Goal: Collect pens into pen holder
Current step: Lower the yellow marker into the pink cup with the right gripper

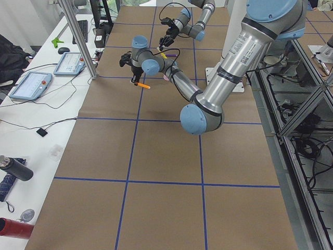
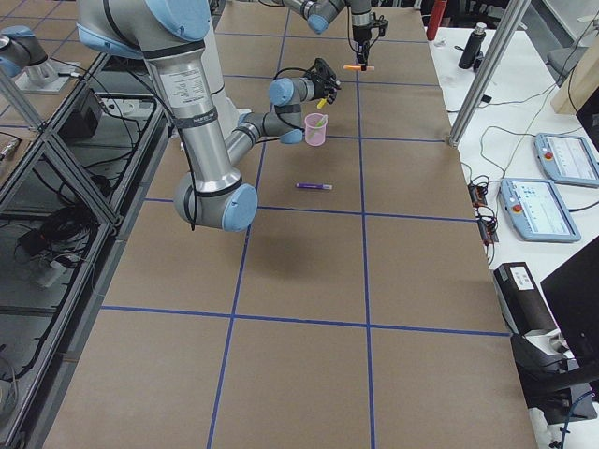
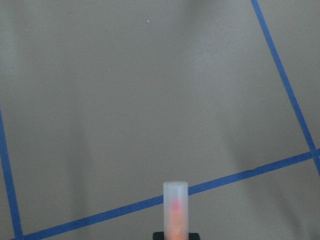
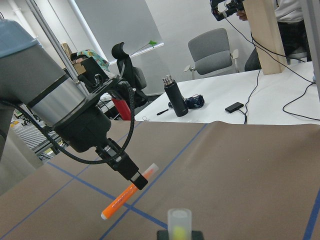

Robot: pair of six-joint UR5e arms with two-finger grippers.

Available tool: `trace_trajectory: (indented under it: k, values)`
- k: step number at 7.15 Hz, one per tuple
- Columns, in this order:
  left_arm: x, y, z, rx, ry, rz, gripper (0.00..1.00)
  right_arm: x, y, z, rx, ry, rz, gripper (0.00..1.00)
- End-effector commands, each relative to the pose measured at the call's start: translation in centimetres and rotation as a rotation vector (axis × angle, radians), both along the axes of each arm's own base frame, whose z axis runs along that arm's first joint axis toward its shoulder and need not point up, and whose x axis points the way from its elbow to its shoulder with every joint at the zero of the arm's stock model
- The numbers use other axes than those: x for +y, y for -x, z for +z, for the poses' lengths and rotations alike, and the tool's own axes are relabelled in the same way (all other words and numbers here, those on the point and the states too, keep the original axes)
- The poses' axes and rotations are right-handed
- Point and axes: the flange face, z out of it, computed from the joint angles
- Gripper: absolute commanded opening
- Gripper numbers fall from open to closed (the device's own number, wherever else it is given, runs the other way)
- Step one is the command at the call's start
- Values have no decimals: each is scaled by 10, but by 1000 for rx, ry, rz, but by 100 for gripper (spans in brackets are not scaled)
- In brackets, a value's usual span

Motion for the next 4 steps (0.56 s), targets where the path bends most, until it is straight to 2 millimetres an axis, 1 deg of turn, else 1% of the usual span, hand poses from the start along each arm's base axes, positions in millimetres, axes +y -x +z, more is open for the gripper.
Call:
trace_trajectory:
  k: [1, 2, 3, 4]
  values:
    - [-2, 40, -19, 5, -71, -79, 0, 10, 22, 15, 47, -2, -4, 0]
    - [-2, 44, -18, -7, -85, -99, 0, 12, 26, 21, 64, -5, -6, 0]
    - [-4, 50, -20, -13, -106, -107, 0, 10, 29, 23, 71, -3, 8, 0]
    - [-5, 59, -29, -22, -143, -140, 0, 11, 33, 27, 82, -2, 12, 0]
